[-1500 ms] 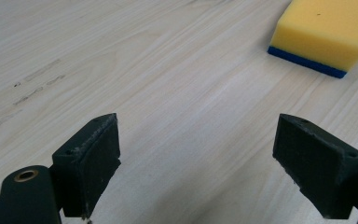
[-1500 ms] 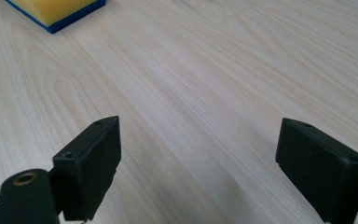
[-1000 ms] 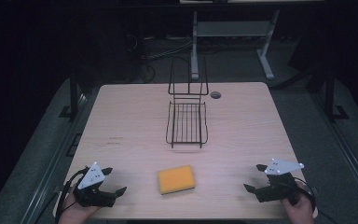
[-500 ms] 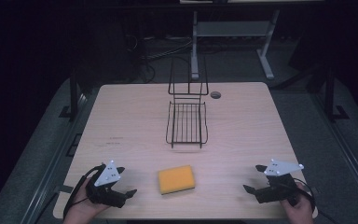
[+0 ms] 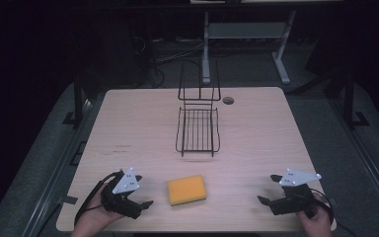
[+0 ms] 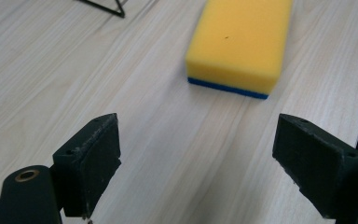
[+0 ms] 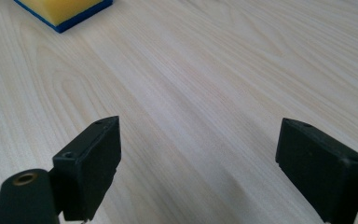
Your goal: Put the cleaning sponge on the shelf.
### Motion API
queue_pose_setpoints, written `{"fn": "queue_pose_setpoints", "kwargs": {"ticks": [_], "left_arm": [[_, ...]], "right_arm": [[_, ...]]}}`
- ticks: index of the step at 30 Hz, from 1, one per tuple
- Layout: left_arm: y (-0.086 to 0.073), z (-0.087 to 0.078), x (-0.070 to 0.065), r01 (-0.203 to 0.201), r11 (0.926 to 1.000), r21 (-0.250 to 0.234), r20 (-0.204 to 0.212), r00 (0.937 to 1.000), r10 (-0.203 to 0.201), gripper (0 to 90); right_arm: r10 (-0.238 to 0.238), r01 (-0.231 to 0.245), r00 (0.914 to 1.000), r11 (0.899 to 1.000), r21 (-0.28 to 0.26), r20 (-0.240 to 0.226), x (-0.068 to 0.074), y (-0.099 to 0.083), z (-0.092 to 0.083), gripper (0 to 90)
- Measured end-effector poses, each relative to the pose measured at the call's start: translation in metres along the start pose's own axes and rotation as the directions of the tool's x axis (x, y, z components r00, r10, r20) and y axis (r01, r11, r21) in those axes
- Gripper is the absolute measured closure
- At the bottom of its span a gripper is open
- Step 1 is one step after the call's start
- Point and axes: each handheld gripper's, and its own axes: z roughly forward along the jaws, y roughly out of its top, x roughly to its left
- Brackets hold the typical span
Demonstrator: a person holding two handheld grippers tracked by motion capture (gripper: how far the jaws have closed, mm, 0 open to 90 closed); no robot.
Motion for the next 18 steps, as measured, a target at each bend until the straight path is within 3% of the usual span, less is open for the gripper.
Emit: {"fn": "queue_pose_setpoints", "kwargs": {"ticks": [18], "left_arm": [[0.027,0.018,-0.01,-0.07,0.9969,0.037,0.069,0.9953,0.067,14.3]], "right_arm": [[-0.007,0.007,0.9999,1.0,0.004,-0.01,0.001,0.0,0.002,13.8]]}}
